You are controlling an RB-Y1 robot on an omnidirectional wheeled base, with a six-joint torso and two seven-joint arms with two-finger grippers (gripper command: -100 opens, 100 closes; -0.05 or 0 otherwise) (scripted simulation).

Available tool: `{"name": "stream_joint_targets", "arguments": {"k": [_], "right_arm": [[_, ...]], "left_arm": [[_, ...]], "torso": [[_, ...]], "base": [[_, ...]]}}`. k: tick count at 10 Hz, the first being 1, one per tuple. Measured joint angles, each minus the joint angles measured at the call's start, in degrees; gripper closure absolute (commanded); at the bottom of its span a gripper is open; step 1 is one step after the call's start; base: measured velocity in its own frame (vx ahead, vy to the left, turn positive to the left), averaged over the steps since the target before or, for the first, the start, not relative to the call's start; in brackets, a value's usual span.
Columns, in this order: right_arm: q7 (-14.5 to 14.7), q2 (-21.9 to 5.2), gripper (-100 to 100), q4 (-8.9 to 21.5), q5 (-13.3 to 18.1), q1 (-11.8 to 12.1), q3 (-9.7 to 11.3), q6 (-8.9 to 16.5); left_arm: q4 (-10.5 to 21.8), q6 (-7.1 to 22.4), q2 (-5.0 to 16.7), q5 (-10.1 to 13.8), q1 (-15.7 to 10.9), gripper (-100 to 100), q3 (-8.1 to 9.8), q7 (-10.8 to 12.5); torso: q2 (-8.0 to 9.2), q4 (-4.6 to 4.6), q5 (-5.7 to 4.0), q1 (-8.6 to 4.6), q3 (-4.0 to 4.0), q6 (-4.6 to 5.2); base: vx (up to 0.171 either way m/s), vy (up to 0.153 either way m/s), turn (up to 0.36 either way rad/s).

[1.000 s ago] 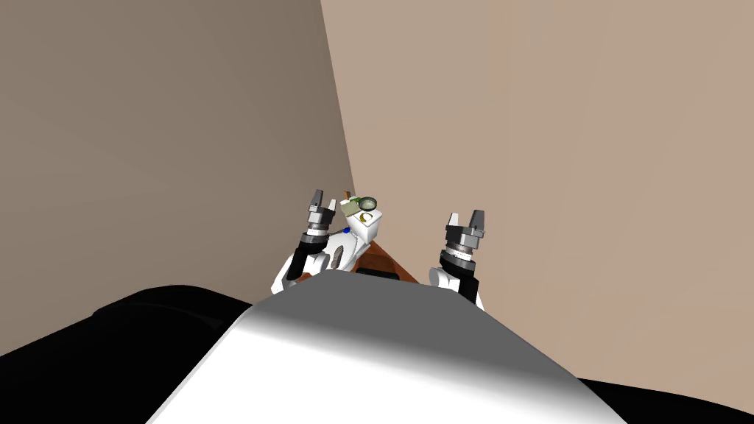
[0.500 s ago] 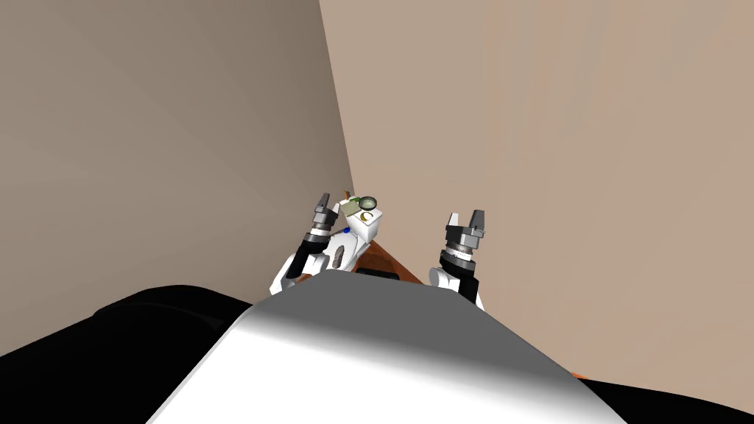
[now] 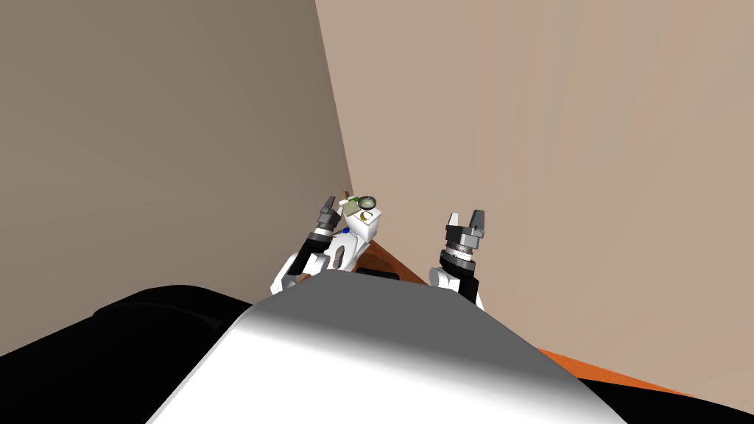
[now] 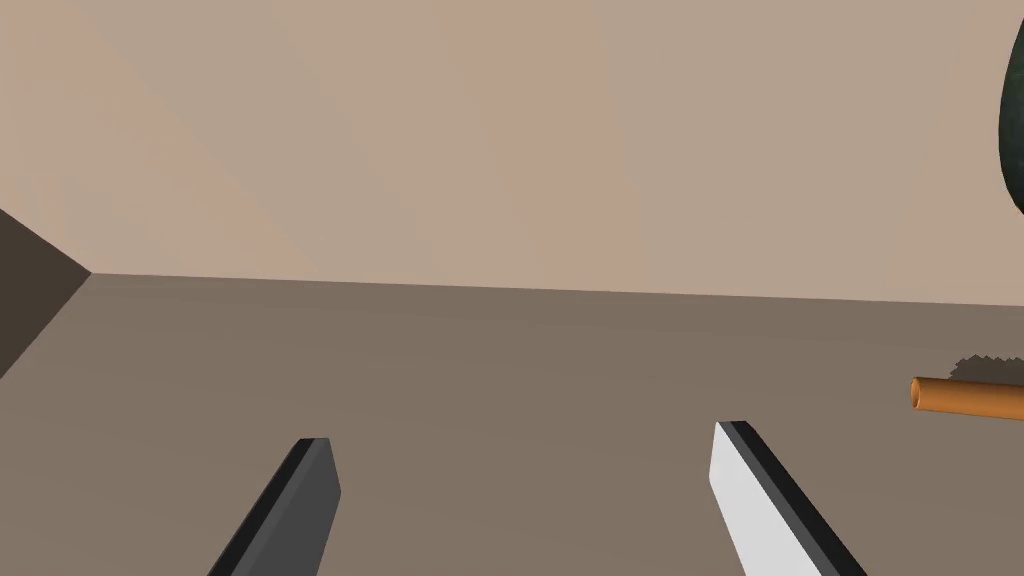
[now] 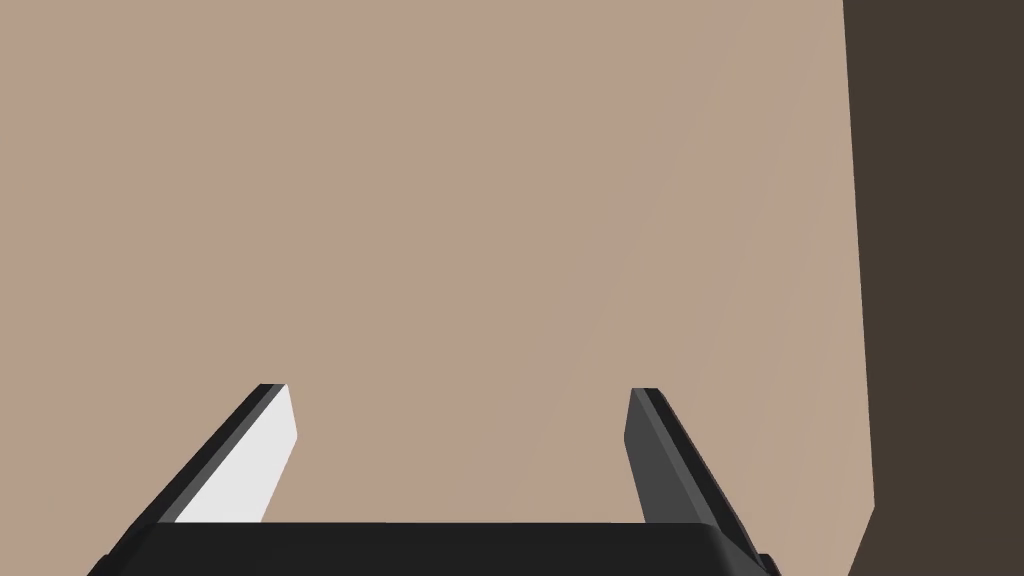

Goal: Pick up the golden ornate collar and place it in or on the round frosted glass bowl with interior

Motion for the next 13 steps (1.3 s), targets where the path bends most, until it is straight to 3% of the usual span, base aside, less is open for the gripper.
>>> {"name": "stream_joint_targets", "arguments": {"k": [7, 13], "right_arm": [[0.0, 0.0, 0, 0.0, 0.0, 0.0, 0.0, 0.0], [0.0, 0.0, 0, 0.0, 0.0, 0.0, 0.0, 0.0]], "left_arm": [[0.7, 11.1, 2.9, -0.7, 0.5, -100, -1.78, 2.1], [3.4, 19.8, 5.8, -2.6, 0.2, -100, -4.37, 2.4]], "torso": [[-0.15, -0.03, -0.01, -0.08, -0.09, 0.00], [-0.31, -0.07, -0.03, -0.14, -0.18, 0.01]], "base": [[0.001, 0.030, -0.078], [0.053, 0.015, -0.104]]}}
